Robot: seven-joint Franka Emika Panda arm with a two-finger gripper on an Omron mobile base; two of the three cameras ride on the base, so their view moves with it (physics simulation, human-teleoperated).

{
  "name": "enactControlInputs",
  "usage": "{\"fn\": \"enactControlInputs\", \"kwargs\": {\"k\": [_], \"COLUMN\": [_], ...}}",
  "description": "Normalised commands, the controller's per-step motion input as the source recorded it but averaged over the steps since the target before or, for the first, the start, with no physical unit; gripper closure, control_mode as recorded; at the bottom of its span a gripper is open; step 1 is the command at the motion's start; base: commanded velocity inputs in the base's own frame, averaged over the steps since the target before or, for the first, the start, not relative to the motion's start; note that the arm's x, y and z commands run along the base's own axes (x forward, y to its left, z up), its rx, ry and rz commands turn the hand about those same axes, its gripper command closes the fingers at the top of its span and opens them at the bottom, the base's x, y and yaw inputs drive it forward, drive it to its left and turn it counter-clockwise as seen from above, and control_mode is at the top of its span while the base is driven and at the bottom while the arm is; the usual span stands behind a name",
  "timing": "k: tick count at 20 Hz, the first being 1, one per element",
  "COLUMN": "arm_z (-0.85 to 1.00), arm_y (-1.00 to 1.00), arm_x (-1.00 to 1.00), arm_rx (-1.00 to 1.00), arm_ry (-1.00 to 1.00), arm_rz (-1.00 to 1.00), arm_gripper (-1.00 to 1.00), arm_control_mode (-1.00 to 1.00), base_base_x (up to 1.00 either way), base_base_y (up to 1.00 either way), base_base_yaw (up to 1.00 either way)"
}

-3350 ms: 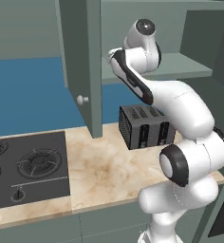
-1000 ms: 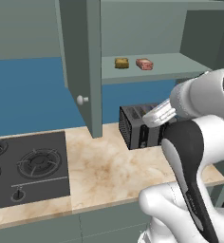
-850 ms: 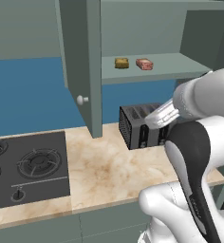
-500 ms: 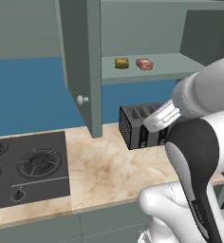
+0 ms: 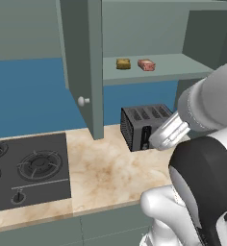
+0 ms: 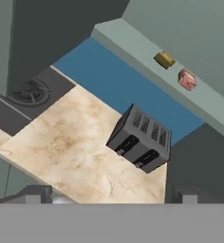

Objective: Pick up the bar soap and sponge from the sink, and place them back in the cabinet, and close the cabinet doors.

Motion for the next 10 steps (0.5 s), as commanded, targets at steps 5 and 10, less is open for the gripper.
{"fn": "enactControlInputs", "kwargs": {"k": [5,10], "arm_z": [0.00,0.00], "arm_y": [0.19,0.26], "arm_x": [-0.20,-0.01], "arm_rx": [-0.10,-0.08], "arm_ry": [0.00,0.00], "arm_rz": [0.06,0.14], "arm_gripper": [-1.00,-1.00], "arm_control_mode": [-1.00,-1.00], "base_base_x": [0.00,0.00], "base_base_y": [0.00,0.00], "base_base_yaw": [0.00,0.00]}}
